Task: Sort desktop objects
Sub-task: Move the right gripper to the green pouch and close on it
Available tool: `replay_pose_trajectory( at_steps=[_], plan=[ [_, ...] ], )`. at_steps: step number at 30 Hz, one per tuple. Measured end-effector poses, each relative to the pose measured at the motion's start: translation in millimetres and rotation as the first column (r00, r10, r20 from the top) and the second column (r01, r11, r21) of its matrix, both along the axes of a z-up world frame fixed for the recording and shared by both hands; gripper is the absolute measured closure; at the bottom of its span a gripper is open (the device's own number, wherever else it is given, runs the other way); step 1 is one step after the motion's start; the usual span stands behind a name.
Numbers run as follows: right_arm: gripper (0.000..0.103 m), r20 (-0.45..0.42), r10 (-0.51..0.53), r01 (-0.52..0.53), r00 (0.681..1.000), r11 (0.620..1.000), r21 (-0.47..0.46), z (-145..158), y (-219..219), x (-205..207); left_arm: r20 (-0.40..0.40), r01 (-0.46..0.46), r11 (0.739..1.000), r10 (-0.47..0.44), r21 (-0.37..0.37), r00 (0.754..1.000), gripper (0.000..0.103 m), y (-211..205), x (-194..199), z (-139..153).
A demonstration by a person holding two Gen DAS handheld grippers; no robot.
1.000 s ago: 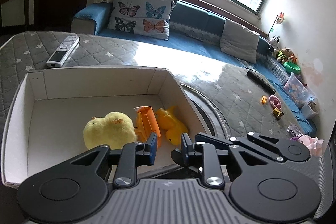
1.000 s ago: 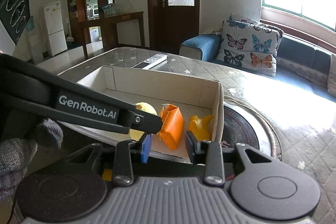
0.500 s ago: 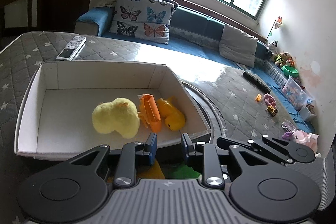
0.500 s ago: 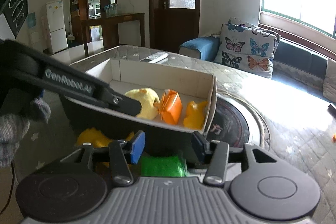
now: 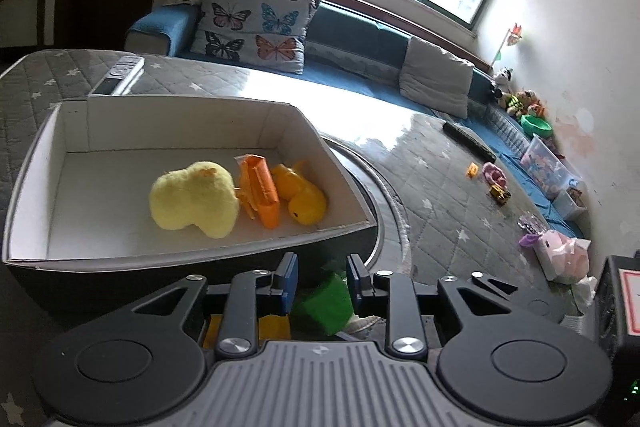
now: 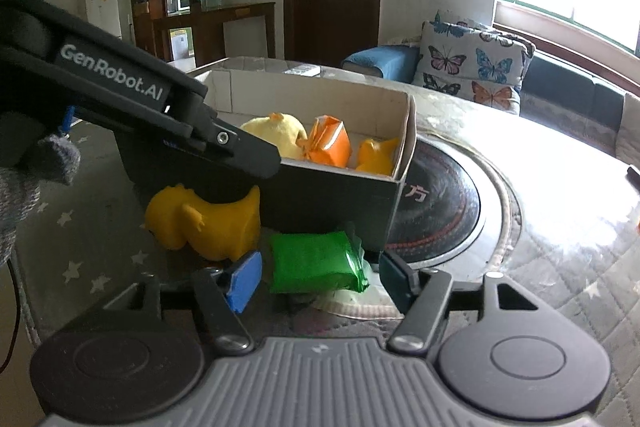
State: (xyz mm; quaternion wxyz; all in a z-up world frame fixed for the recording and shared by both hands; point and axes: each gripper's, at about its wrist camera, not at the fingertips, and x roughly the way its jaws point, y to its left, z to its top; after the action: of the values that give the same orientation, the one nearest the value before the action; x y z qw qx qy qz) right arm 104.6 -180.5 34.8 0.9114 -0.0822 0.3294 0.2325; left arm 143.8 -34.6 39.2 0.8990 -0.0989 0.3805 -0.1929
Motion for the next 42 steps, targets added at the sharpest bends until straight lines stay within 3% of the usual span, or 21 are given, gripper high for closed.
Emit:
replay_pose_trajectory(
  at_steps=[4, 13, 20, 27, 42],
  plan=[
    [0.029, -0.013, -0.002, 0.002, 1.000, 1.000, -0.001, -6, 0, 4, -0.022, 0.017, 1.000, -0.017, 0.008, 1.000, 0.073, -8, 5, -7],
    [0.029, -0.043, 0.000, 0.000, 0.999, 1.000, 0.009, -18, 2, 15, -0.059, 0.049, 0.998, -0.047, 0.034, 0.997, 0.073, -22, 19, -21],
    [0.030, -0.052, 0.009, -0.008, 0.999, 1.000, 0.018, -22, 3, 18, -0.086, 0.062, 0.997, -0.058, 0.050, 0.995, 0.073, -27, 28, -31],
    [0.040, -0.069, 0.013, -0.012, 0.998, 1.000, 0.024, -27, 3, 21, -0.111, 0.066, 0.996, -0.059, 0.065, 0.992, 0.073, -29, 35, -39],
    [0.044, -0.068, 0.017, -0.016, 0.998, 1.000, 0.019, -26, 3, 16, -0.135, 0.079, 0.996, -0.073, 0.044, 0.988, 0.073, -26, 32, -41]
  ],
)
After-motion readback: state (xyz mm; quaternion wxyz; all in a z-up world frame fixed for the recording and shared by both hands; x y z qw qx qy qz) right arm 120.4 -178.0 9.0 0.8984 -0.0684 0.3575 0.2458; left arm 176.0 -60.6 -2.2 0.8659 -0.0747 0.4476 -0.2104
